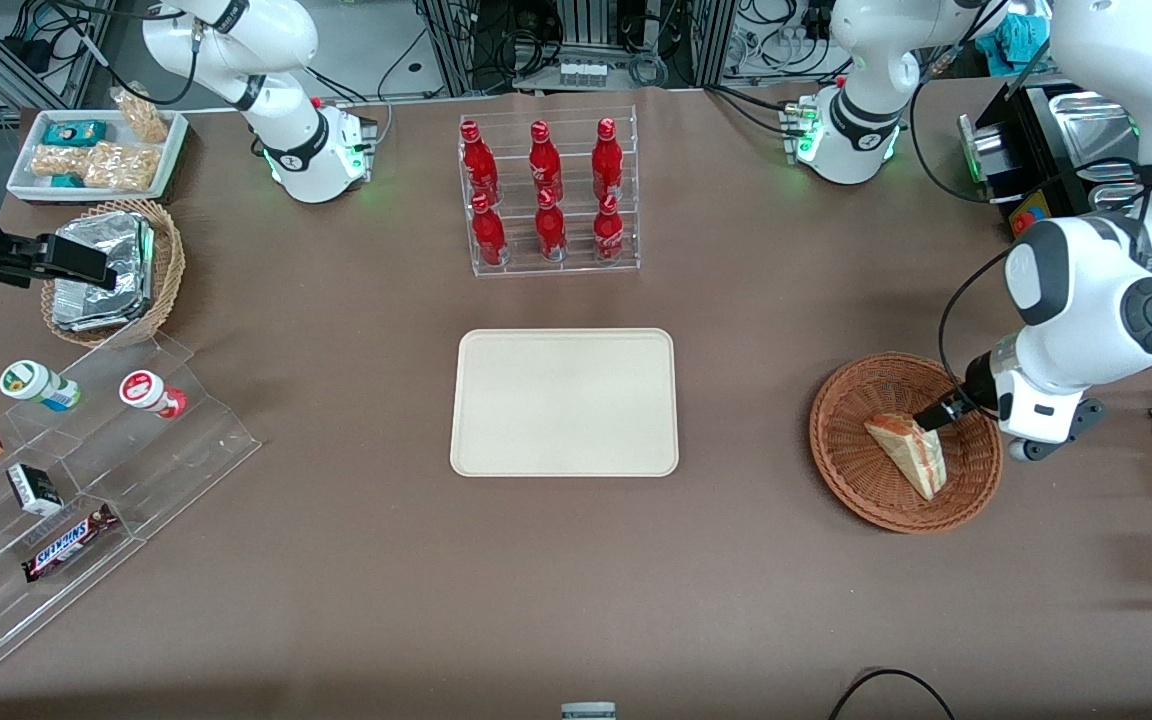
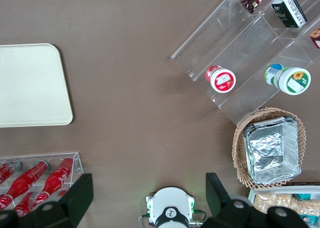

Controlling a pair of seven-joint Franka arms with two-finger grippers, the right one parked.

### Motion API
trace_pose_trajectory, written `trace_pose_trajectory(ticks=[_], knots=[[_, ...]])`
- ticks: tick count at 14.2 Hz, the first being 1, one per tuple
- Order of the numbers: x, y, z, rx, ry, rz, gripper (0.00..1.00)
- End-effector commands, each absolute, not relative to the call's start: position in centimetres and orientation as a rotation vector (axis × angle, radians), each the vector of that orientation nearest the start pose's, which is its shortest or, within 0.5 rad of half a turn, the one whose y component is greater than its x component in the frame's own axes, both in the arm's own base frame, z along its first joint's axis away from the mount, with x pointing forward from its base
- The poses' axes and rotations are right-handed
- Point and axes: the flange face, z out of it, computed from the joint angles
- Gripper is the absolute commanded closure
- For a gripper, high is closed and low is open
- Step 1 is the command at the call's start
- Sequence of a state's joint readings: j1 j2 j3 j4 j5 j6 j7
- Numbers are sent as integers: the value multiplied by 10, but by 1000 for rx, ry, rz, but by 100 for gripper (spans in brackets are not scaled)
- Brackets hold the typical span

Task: Place sandwich from basket to tray
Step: 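Lower the open left gripper around the wrapped sandwich wedge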

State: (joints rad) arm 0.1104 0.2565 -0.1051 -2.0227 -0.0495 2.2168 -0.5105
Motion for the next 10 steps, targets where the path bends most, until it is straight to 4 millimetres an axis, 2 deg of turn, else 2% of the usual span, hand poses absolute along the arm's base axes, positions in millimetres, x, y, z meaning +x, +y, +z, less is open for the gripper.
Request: trace_pose_trajectory(ticks=[1, 10], knots=[[591, -2, 309, -3069, -900, 95, 0], [600, -17, 304, -3083, -894, 61, 0]])
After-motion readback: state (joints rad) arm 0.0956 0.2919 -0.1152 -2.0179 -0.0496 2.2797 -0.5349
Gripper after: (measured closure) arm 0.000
